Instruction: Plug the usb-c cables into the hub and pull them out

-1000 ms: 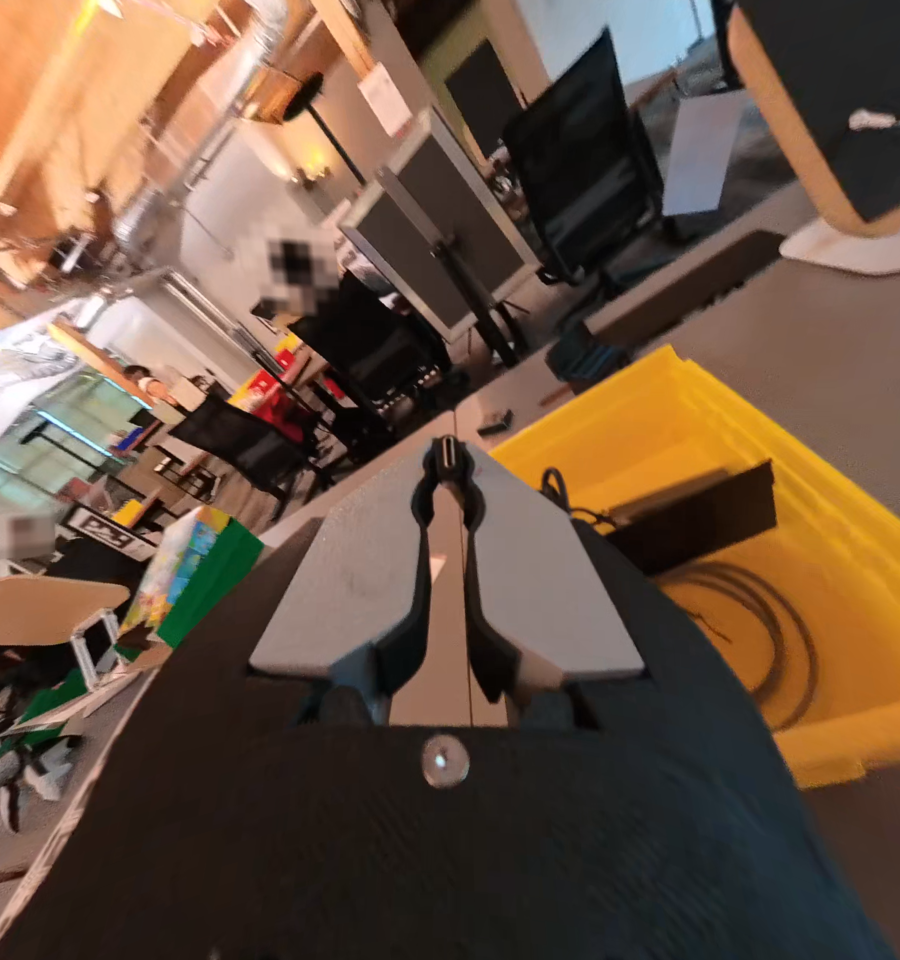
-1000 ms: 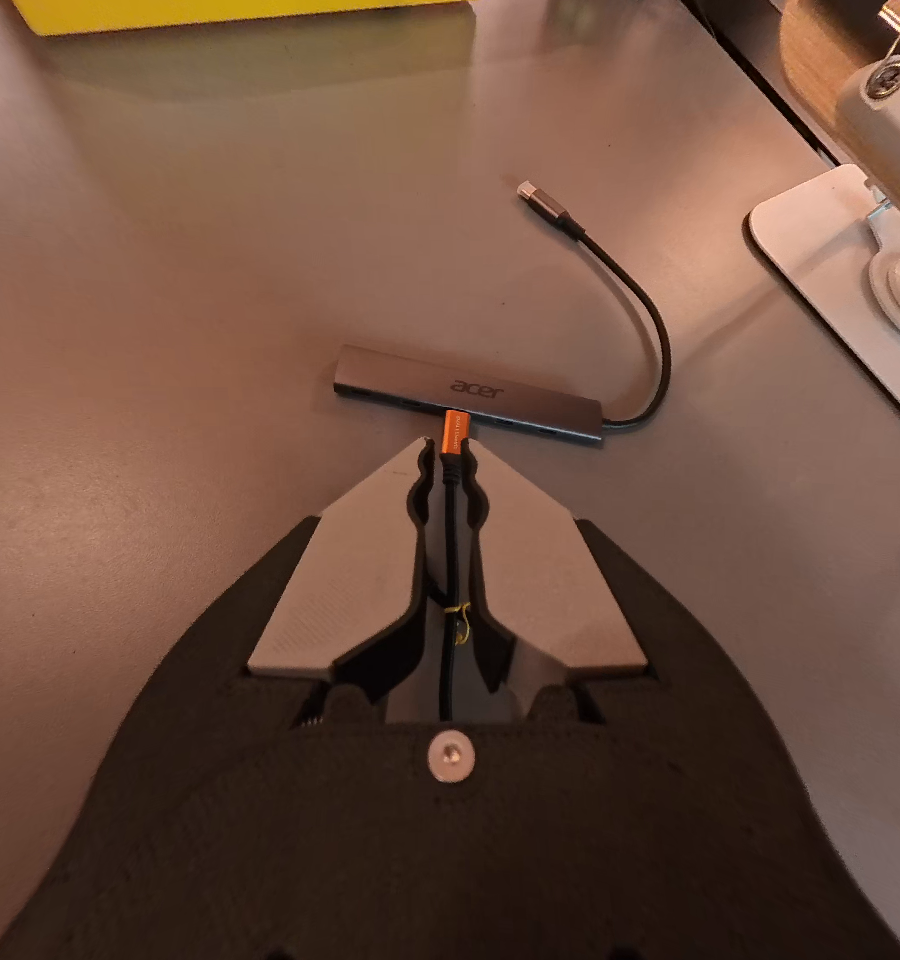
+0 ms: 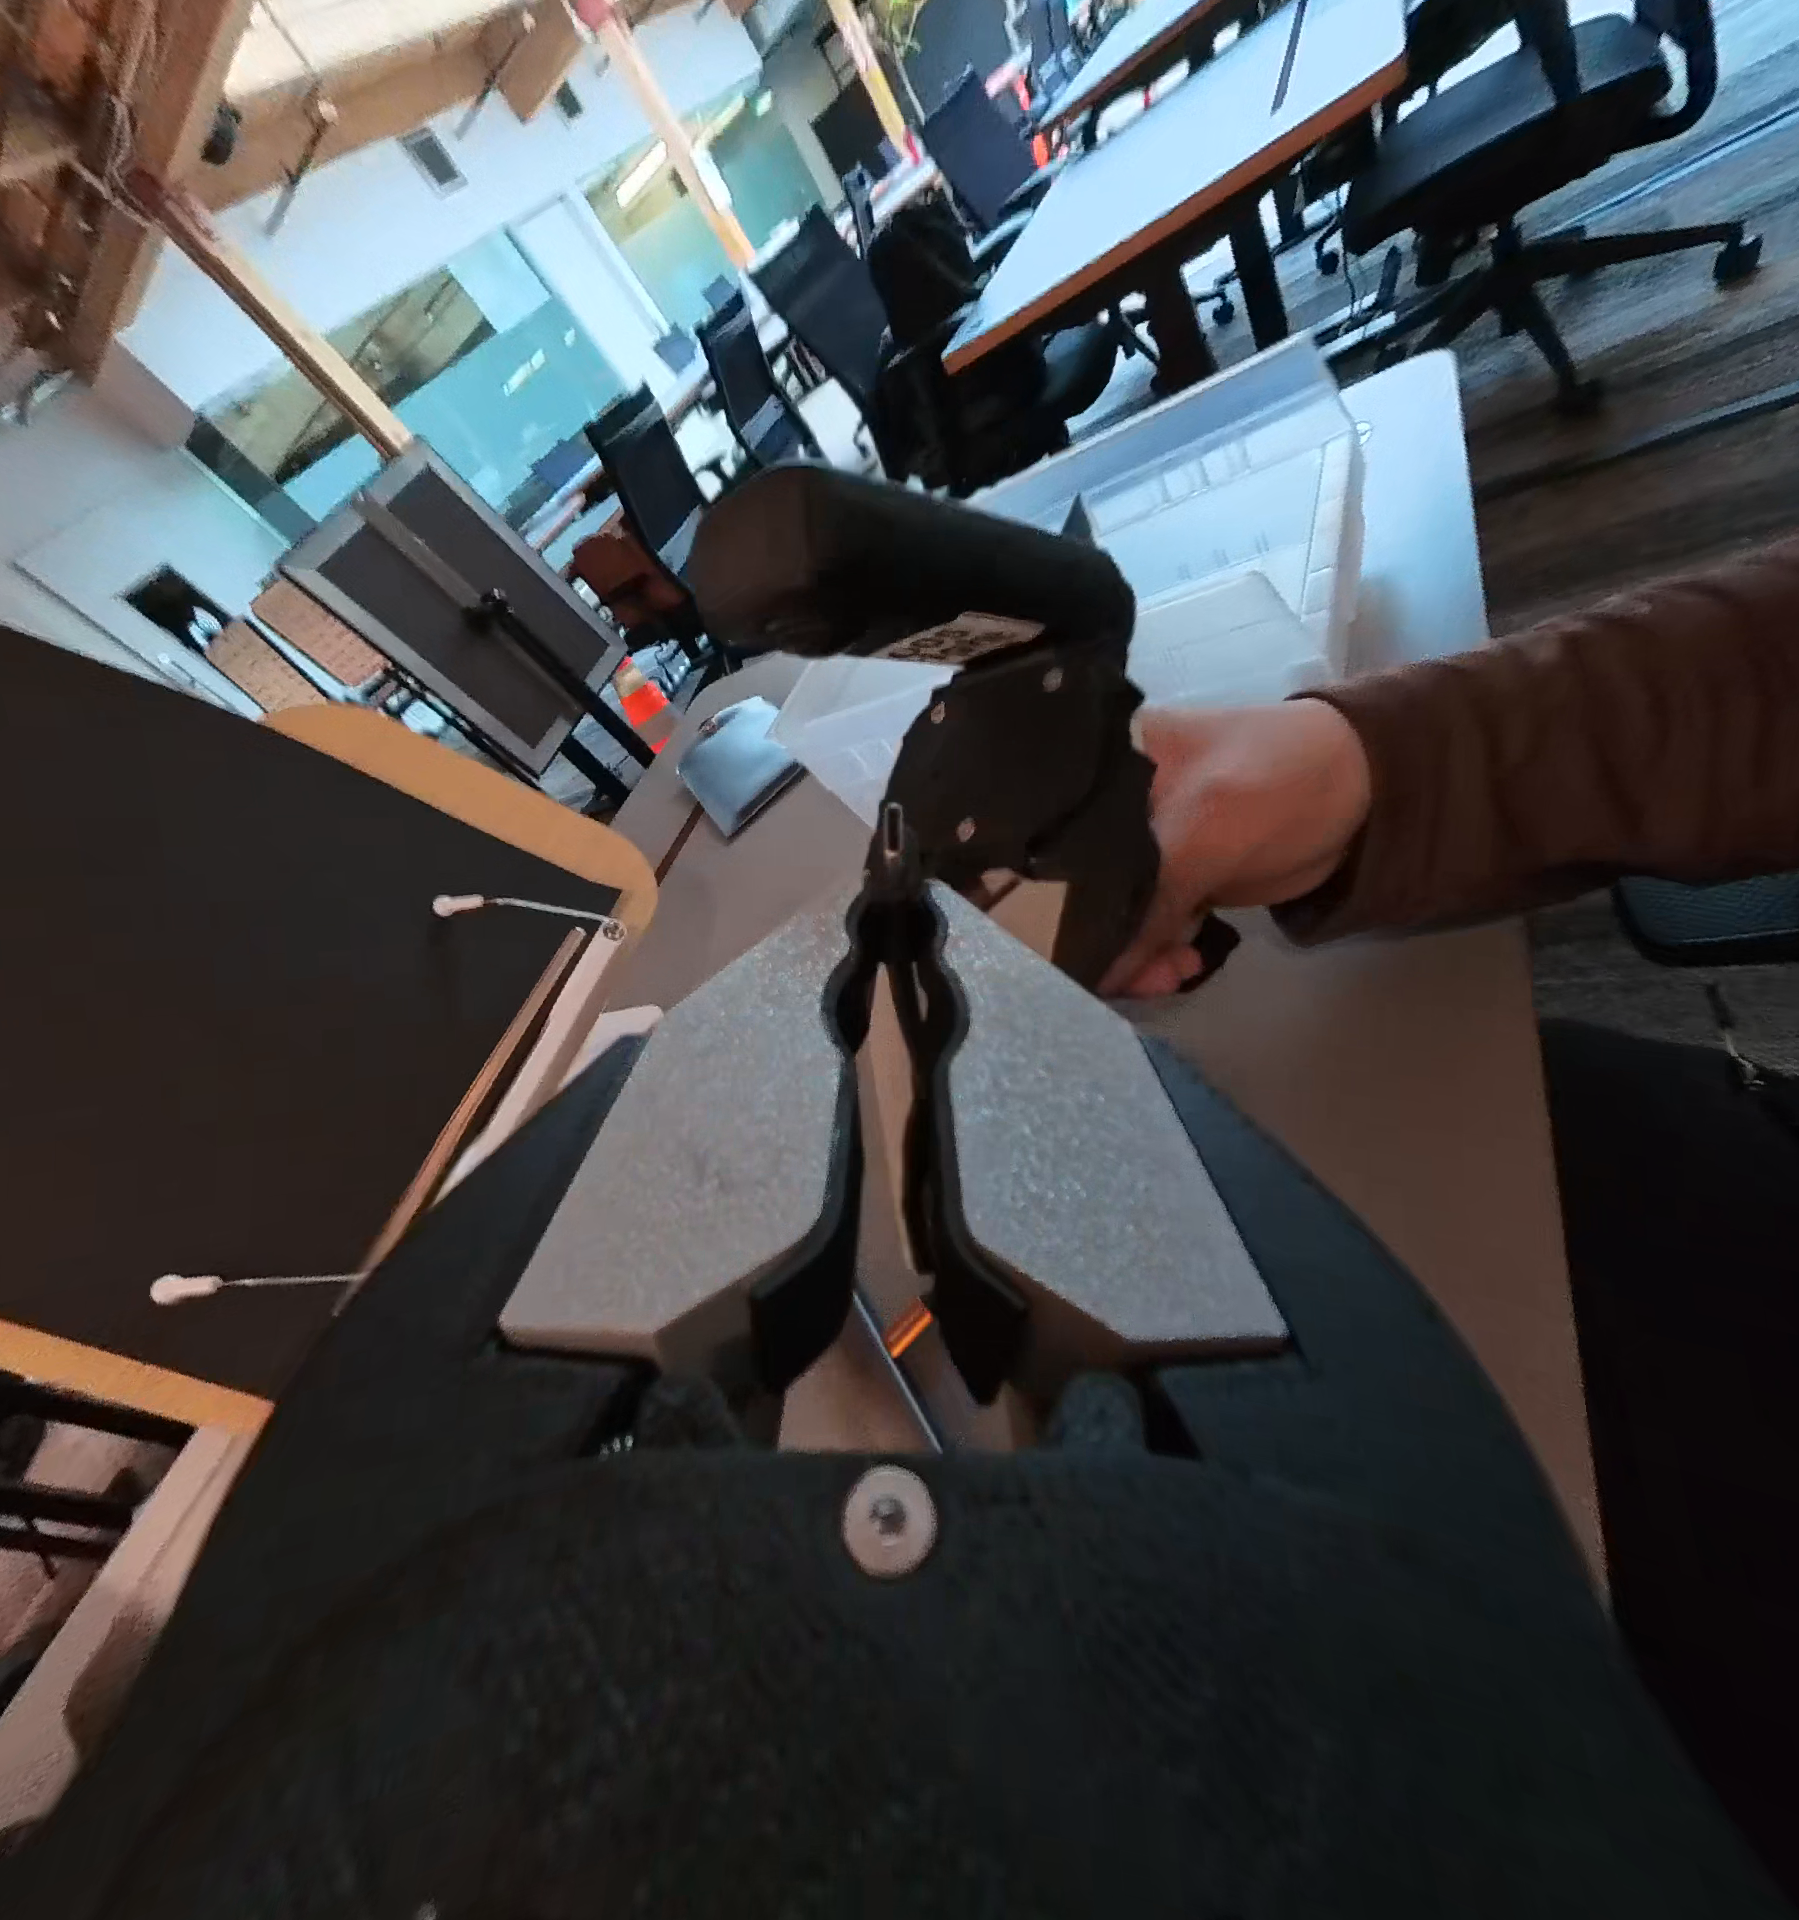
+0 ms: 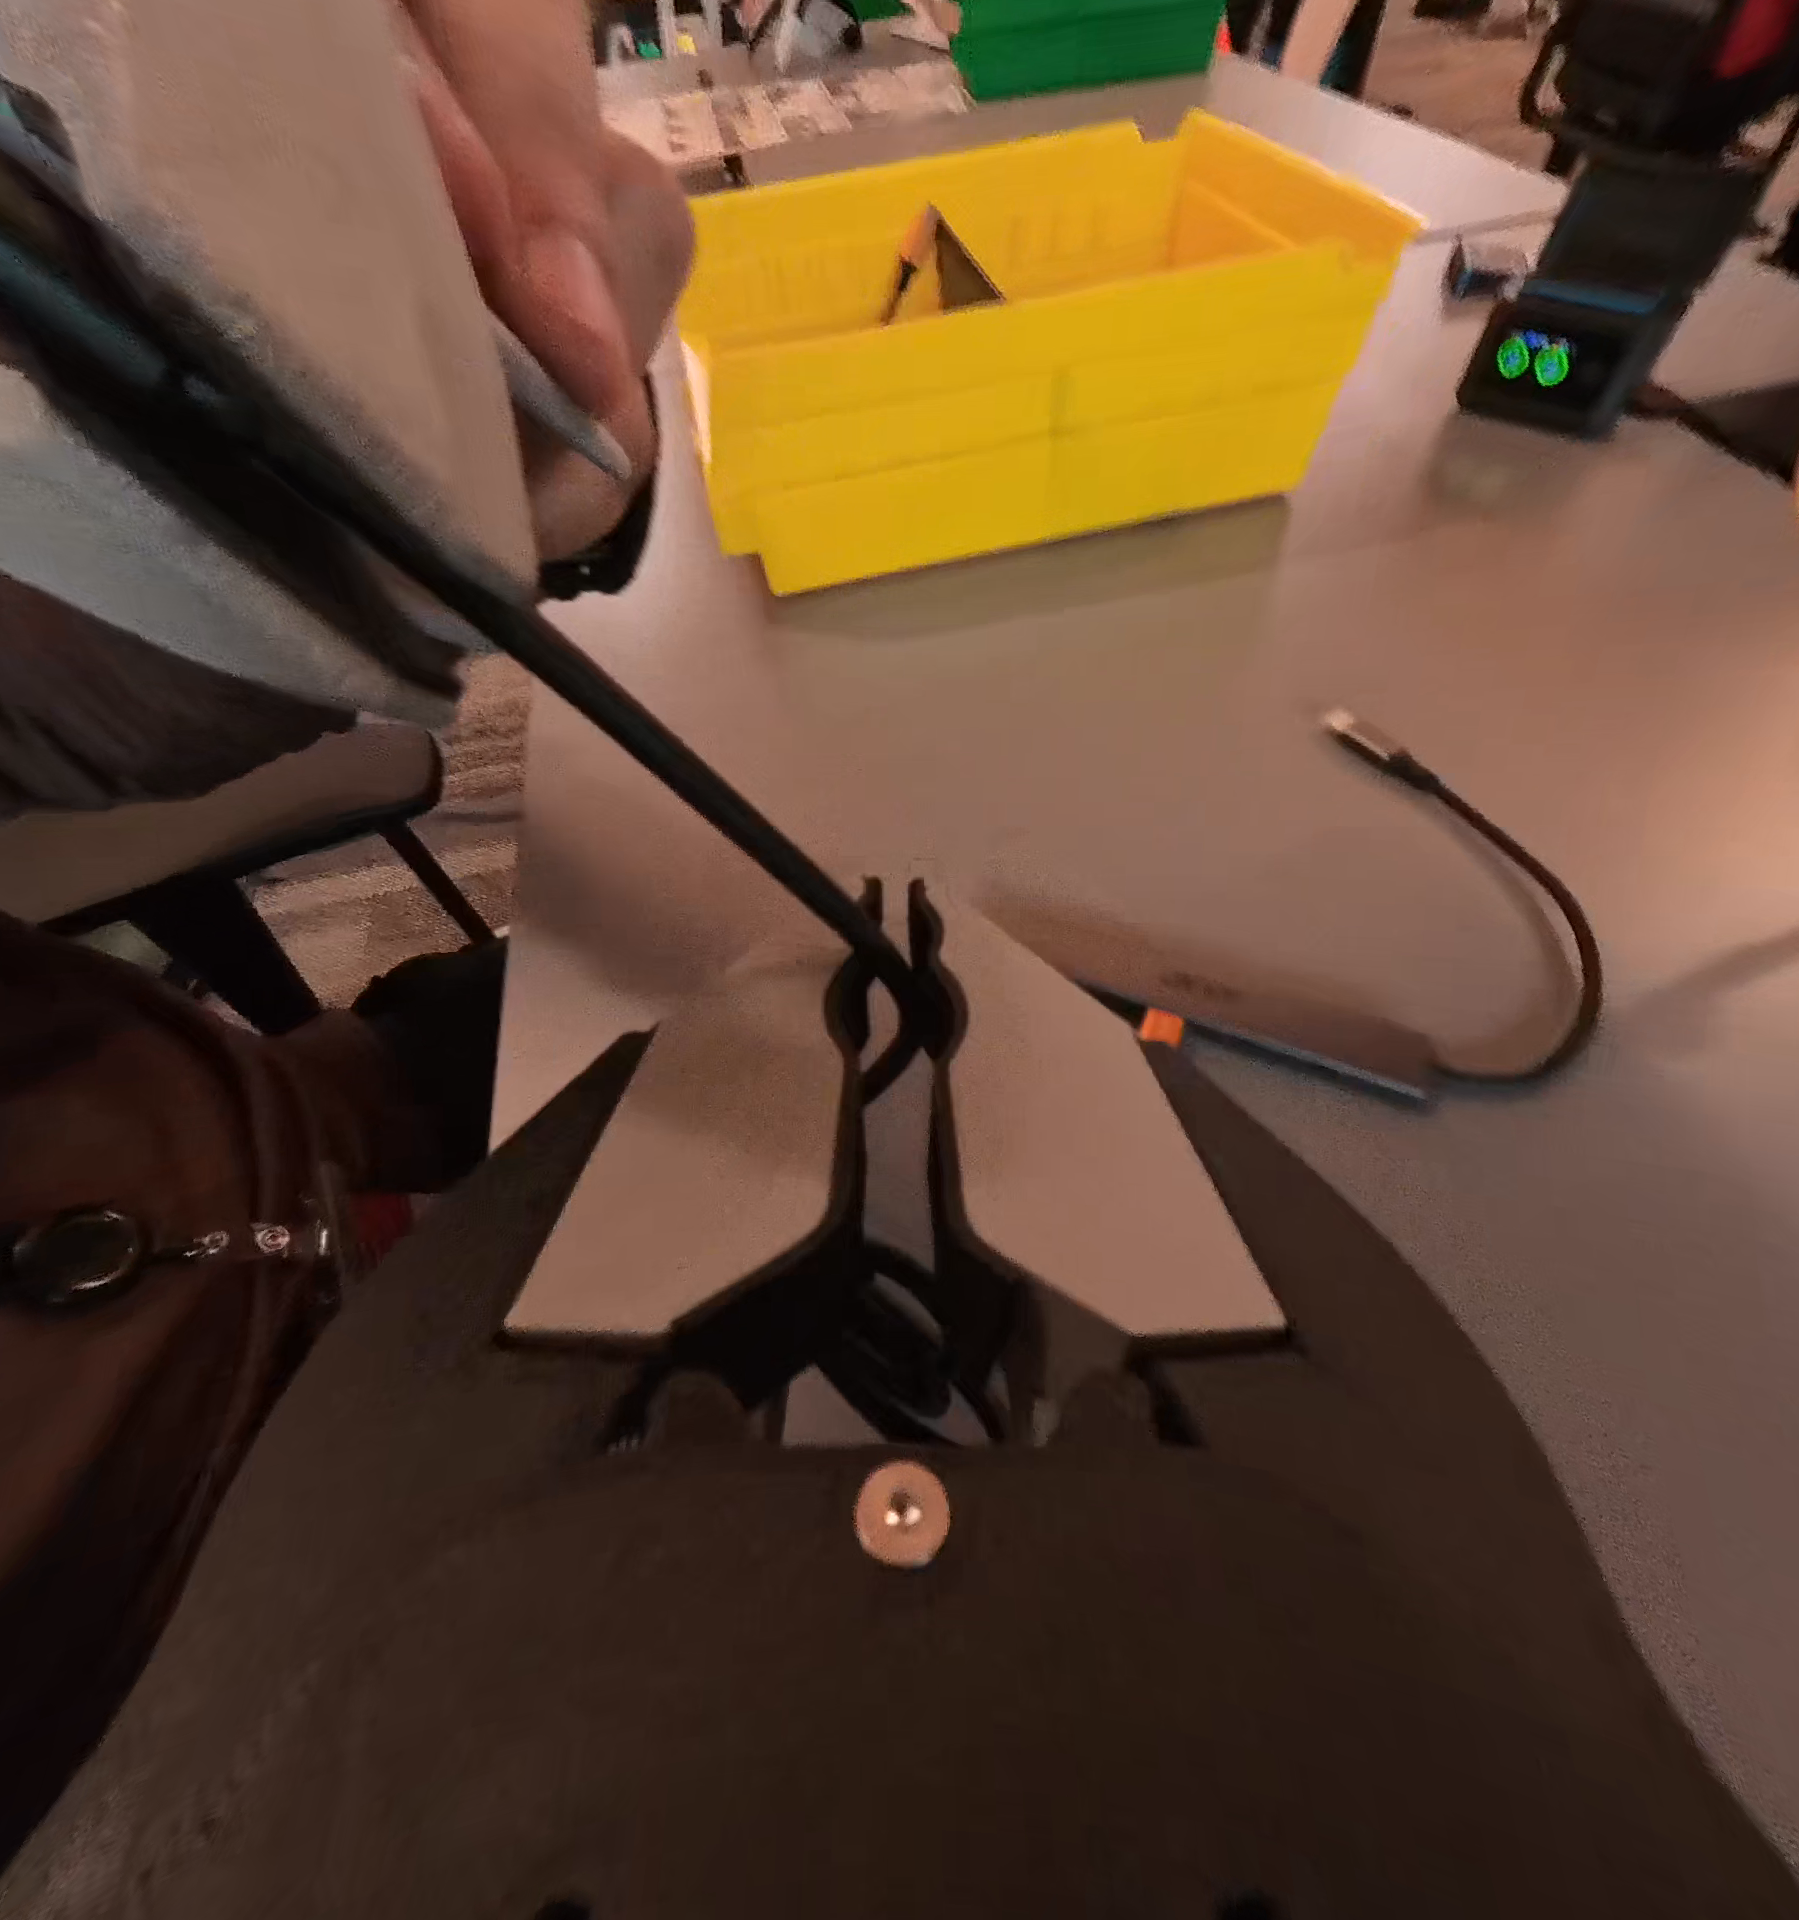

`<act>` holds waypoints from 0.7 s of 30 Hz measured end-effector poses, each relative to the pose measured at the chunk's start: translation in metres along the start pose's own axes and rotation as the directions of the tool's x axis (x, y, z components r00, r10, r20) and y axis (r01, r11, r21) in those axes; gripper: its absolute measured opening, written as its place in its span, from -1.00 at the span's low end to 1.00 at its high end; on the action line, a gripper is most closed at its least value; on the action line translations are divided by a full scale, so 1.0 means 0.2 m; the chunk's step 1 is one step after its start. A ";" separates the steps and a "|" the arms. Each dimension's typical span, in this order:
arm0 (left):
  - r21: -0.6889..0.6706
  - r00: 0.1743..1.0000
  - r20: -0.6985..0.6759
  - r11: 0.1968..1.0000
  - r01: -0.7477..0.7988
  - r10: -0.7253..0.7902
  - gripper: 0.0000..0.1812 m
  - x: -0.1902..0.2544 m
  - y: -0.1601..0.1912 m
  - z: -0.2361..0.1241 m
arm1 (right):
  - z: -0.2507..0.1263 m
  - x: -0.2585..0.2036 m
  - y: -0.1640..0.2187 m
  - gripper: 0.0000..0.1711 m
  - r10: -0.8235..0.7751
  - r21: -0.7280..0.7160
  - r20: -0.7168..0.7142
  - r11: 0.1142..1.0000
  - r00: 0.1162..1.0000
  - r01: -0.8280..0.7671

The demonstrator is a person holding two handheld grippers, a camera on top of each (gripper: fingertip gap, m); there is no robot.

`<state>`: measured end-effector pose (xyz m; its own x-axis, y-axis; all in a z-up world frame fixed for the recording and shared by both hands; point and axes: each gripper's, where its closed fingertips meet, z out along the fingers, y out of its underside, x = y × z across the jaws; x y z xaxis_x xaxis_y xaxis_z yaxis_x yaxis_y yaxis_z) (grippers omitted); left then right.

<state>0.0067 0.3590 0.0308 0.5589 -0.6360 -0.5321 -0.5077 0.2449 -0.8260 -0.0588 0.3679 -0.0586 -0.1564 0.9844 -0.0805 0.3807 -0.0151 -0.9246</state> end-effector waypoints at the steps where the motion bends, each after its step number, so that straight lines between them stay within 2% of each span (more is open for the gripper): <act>1: -0.018 0.999 0.019 0.999 0.031 -0.030 -0.96 -0.02 0.03 0.01 | -0.01 0.03 0.02 -1.00 0.013 -0.020 -0.013 1.000 1.000 -0.013; 3: -0.088 0.989 0.091 0.988 0.127 -0.119 -0.96 -0.10 0.12 0.01 | -0.04 0.10 0.05 -1.00 0.043 -0.046 -0.083 0.998 0.996 -0.047; 5: -0.114 0.968 0.128 0.967 0.229 -0.214 -0.86 -0.14 0.19 -0.02 | -0.08 0.15 0.03 -1.00 0.095 -0.020 -0.128 0.995 0.987 -0.098; 8: -0.170 0.939 0.149 0.928 0.333 -0.310 -0.46 -0.12 0.31 -0.07 | -0.15 0.20 -0.02 -1.00 0.219 0.065 -0.125 0.975 0.968 -0.212; 11: -0.255 0.927 0.036 0.893 0.371 -0.374 -0.21 0.08 0.42 -0.06 | -0.22 0.23 -0.06 -1.00 0.307 0.142 -0.101 0.946 0.946 -0.292; 13: -0.269 0.926 -0.023 0.894 0.357 -0.377 -0.14 0.19 0.46 -0.01 | -0.23 0.22 -0.08 -1.00 0.337 0.165 -0.061 0.932 0.940 -0.323; 16: -0.263 0.944 -0.002 0.911 0.318 -0.330 -0.36 0.22 0.51 0.05 | -0.20 0.17 -0.09 -1.00 0.339 0.156 -0.024 0.930 0.940 -0.332; 21: -0.238 0.933 -0.112 0.920 0.310 -0.343 -0.65 0.34 0.49 0.09 | -0.19 0.12 -0.11 -1.00 0.334 0.155 0.004 0.931 0.943 -0.330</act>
<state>0.0071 0.3528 -0.0892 0.6222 -0.7590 -0.1920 -0.4497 -0.1458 -0.8812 -0.0371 0.3992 -0.0268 -0.0240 0.9223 -0.3858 0.2646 -0.3662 -0.8921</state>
